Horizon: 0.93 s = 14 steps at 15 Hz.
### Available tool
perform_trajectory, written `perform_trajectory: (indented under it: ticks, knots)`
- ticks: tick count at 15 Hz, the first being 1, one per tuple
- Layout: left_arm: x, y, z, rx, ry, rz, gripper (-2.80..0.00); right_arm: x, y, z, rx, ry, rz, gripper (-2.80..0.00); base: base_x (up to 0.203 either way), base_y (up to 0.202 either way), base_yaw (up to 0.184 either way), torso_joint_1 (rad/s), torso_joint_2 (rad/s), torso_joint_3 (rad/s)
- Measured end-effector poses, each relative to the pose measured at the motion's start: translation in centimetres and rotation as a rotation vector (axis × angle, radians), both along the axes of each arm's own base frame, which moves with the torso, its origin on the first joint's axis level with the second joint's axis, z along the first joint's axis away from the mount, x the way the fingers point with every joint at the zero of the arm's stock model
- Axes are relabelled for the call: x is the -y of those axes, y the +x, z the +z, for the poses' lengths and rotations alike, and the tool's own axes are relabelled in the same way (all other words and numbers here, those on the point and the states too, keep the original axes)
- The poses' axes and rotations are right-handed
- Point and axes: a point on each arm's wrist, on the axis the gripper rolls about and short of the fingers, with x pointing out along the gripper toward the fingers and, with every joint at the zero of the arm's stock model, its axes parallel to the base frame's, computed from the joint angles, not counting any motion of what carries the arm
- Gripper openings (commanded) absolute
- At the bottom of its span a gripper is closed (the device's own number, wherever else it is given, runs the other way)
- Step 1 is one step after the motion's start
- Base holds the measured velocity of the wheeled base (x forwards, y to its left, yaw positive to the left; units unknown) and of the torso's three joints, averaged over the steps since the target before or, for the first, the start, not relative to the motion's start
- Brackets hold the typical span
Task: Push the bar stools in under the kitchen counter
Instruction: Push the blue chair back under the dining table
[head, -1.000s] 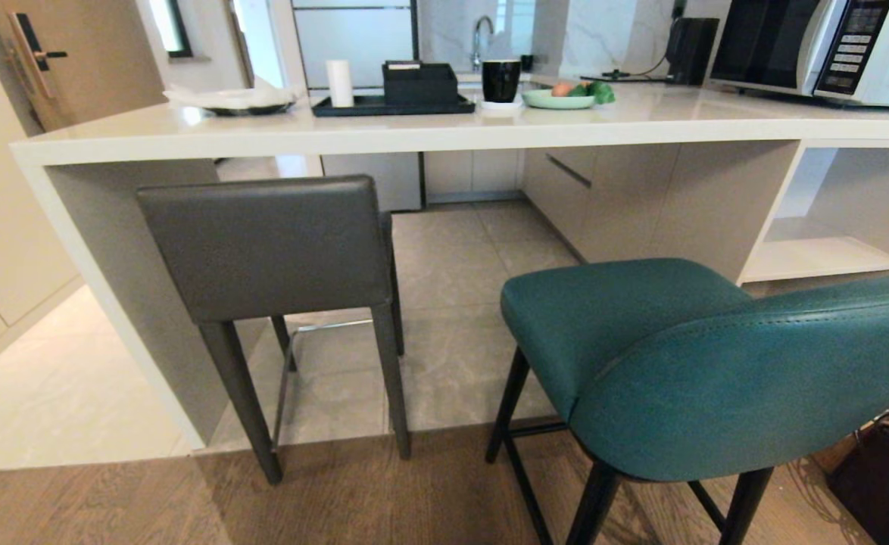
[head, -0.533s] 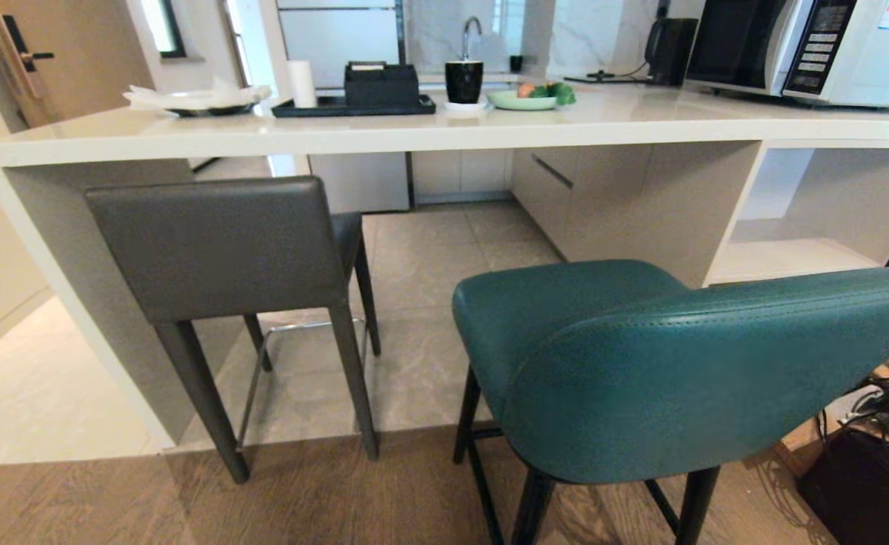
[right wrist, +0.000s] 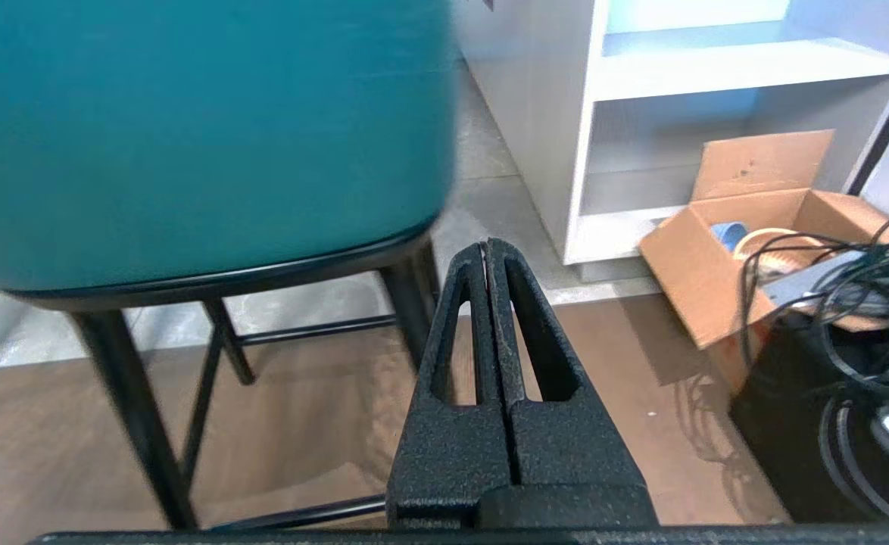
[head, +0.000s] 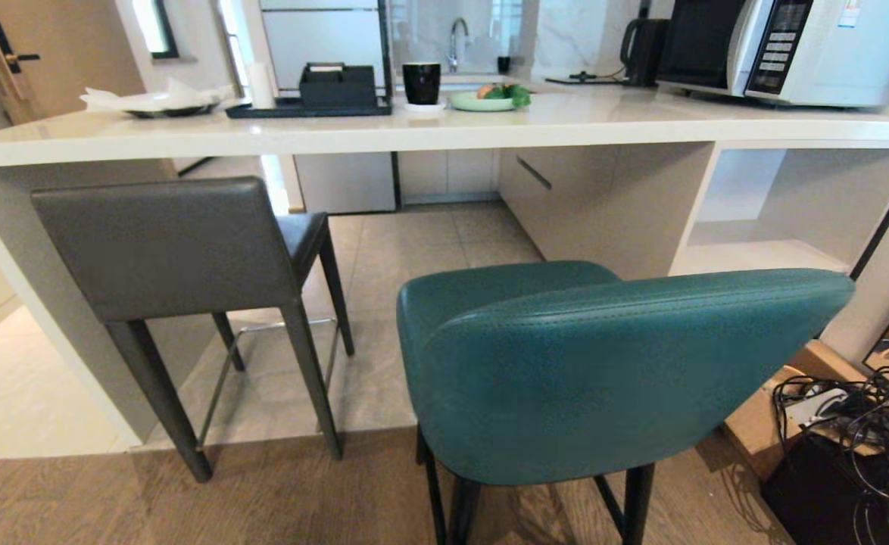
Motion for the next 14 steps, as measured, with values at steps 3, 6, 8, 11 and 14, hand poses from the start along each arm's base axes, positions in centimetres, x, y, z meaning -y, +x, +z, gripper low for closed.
perform_trajectory:
  ticks: [3,6,8,11,14]
  knots:
    - [0.00,0.00,0.00,0.000,-0.001,-0.001,-2.80,0.00,0.00,0.00,0.000,0.000,0.000,-2.80,0.000,-0.195,0.002,0.004,0.00,0.003]
    - [0.00,0.00,0.00,0.000,-0.001,0.000,-2.80,0.00,0.00,0.00,0.000,0.000,0.001,-2.80,0.000,-0.195,0.001,0.003,0.00,0.003]
    - [0.00,0.00,-0.01,-0.001,-0.001,0.000,-2.80,0.00,0.00,0.00,0.000,0.000,0.000,-2.80,0.000,-0.193,0.003,0.007,0.00,0.002]
    - [0.00,0.00,0.00,0.000,-0.001,0.000,-2.80,0.00,0.00,0.00,0.000,0.000,0.003,-2.80,0.000,-0.161,0.003,0.001,0.00,0.002]
    - [0.00,0.00,0.00,0.000,-0.001,-0.002,-2.80,-0.01,0.00,0.01,0.001,-0.010,0.000,-2.80,0.000,-0.023,-0.001,0.001,0.00,0.001]
